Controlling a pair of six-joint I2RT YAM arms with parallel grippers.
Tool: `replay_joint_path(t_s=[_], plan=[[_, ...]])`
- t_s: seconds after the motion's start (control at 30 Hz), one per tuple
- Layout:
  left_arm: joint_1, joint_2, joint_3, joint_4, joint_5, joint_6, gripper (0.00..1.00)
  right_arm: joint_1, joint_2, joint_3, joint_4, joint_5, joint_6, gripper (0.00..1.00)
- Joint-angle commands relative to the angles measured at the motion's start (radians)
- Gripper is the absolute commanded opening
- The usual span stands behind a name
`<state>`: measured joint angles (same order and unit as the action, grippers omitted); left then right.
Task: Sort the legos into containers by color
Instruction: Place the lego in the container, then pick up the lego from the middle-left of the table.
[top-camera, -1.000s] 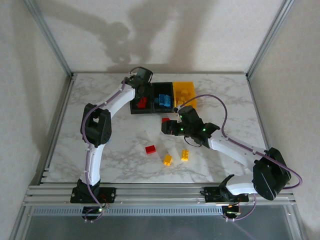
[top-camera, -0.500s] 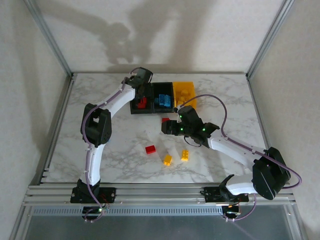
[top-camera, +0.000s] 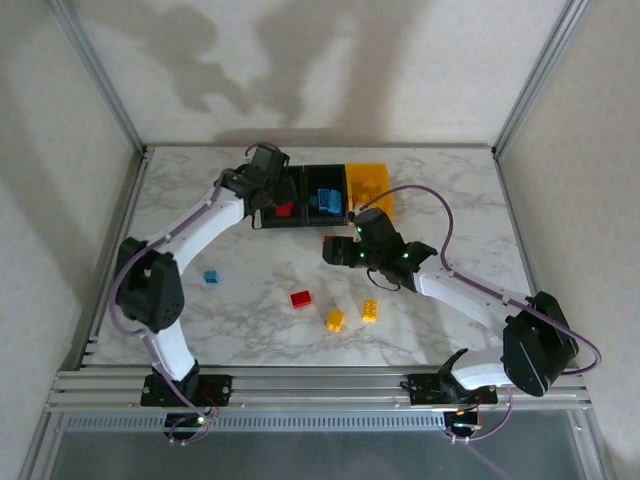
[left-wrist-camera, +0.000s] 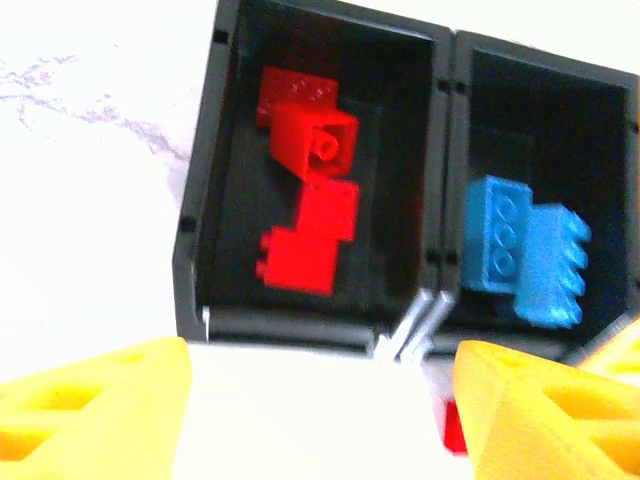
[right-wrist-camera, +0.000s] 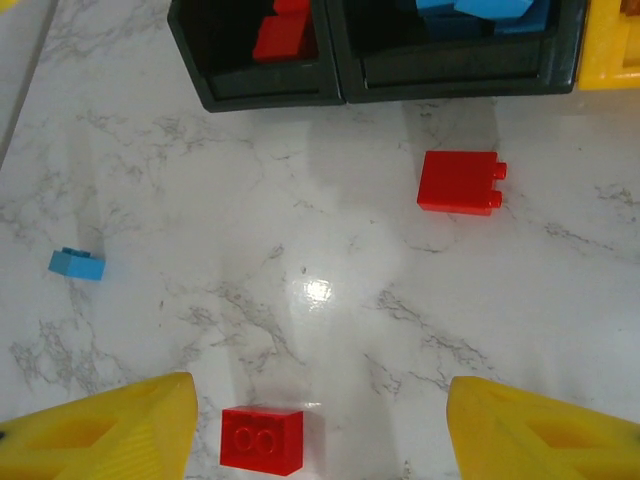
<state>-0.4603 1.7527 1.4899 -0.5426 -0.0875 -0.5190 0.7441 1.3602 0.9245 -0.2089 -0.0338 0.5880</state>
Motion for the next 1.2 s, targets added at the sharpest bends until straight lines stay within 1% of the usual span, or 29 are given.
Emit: replay_joint_path(t_s=[0.0,0.13,0.17,0.2,0.23,0.33,0.47,0.6,0.73,0.87,0.97,1.17], plan=[[-0.05,-0.092,-0.143,0.008,0.05,0.001,0.71,-0.002,-0.012,0.031,-0.029,0.032,-0.009,0.67],[-0.112,-0.231,-0.317,0.037,0.054,-0.072,0.75,-0.044,-0.036,0.031,-0.077,0.072,0.001,0.68],[-0.133,-0.262,-0.36,0.046,0.06,-0.107,0.77,-0.045,-0.048,0.021,-0.082,0.075,0.005,0.72],[-0.153,-0.286,-0.394,0.058,0.069,-0.141,0.77,-0.081,-0.061,0.011,-0.086,0.076,0.01,0.73],[-0.179,-0.307,-0.441,0.071,0.077,-0.182,0.78,-0.096,-0.072,0.0,-0.09,0.074,0.012,0.73],[-0.255,-0.333,-0.525,0.094,0.079,-0.256,0.82,-0.121,-0.108,-0.028,-0.094,0.081,0.014,0.74],[-0.311,-0.298,-0.52,0.063,0.045,-0.299,0.86,-0.143,-0.171,-0.104,-0.046,0.065,0.036,0.75],[-0.378,-0.213,-0.499,0.058,0.041,-0.361,0.88,-0.156,-0.217,-0.159,-0.032,0.065,0.035,0.75],[-0.435,-0.121,-0.473,0.029,-0.014,-0.417,0.91,-0.169,-0.275,-0.223,-0.009,0.059,0.044,0.76],[-0.466,-0.064,-0.457,0.016,-0.052,-0.459,0.89,-0.176,-0.306,-0.259,0.006,0.045,0.049,0.76],[-0.475,-0.032,-0.447,0.012,-0.066,-0.467,0.87,-0.176,-0.317,-0.272,0.006,0.048,0.05,0.76],[-0.477,0.031,-0.406,-0.007,-0.094,-0.444,0.82,-0.178,-0.334,-0.281,0.001,0.06,0.058,0.76]])
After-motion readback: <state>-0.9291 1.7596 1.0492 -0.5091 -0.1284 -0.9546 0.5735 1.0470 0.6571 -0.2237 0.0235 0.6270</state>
